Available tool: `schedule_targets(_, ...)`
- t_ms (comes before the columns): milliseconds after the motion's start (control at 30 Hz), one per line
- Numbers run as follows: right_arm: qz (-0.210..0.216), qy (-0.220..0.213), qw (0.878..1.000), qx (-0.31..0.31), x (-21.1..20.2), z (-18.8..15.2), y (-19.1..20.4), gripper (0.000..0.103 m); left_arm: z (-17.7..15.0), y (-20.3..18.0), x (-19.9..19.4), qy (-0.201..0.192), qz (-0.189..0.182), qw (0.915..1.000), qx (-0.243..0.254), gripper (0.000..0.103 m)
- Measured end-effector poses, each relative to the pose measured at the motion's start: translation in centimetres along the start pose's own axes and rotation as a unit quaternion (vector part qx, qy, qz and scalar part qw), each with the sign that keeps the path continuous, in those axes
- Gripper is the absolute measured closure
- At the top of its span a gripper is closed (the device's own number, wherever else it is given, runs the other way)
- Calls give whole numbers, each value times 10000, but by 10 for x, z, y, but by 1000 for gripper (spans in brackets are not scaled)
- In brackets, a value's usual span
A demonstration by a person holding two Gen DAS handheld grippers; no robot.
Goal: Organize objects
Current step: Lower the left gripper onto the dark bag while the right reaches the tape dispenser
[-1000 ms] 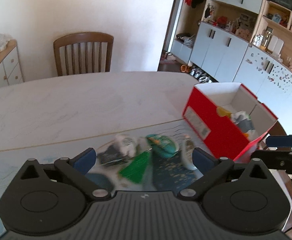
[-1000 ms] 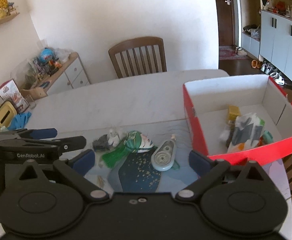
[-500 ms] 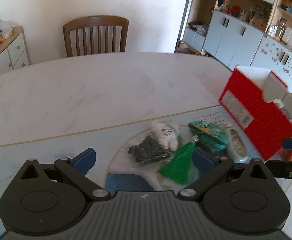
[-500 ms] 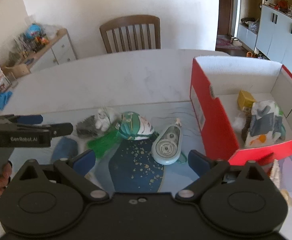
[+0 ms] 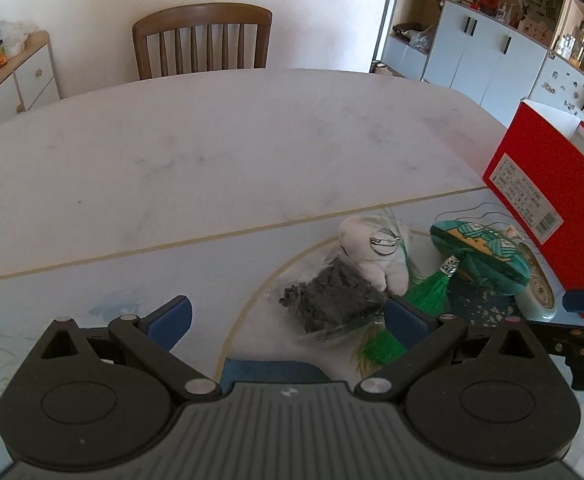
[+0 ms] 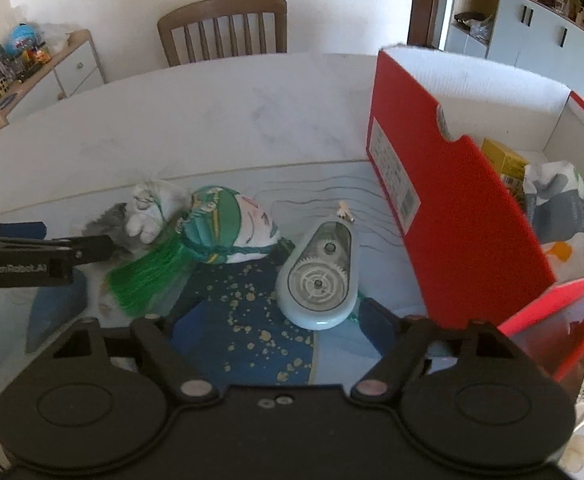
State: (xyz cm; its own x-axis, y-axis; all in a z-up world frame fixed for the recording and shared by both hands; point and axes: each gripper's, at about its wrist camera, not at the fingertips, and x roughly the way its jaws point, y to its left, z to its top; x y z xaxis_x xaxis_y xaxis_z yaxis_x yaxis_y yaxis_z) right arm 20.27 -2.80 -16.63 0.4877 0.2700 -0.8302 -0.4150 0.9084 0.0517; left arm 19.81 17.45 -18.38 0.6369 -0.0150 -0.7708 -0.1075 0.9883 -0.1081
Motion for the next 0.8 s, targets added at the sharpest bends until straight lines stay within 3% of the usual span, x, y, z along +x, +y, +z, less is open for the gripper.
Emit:
schedule_targets(200,-53,61,9999,97,14,3,-4,29,-1,-1,4,-58,-215,9997,-40,1)
schedule_targets(300,-77,79,9998,143,20,4,-7,32,-1,-5,4,-142,-301,9994,53,6)
schedule_targets(367,-113,32,9998,150,20,5,-7,34,0,-7,5,-119,-363,9992,101,19)
schedule_targets(467,-130,-10,9998,162,22,8,-7,39,0,-10,5,-143,-410,9990,144,30)
schedule_targets(633,-191,-68,9996,199,22,8,-9,52,-1,-13,3,-170,-467,9985,207,43)
schedule_targets(800,-170,-112,9995,234,22,7,-11,53,0,-12,0,-185,-431,9987,203,51)
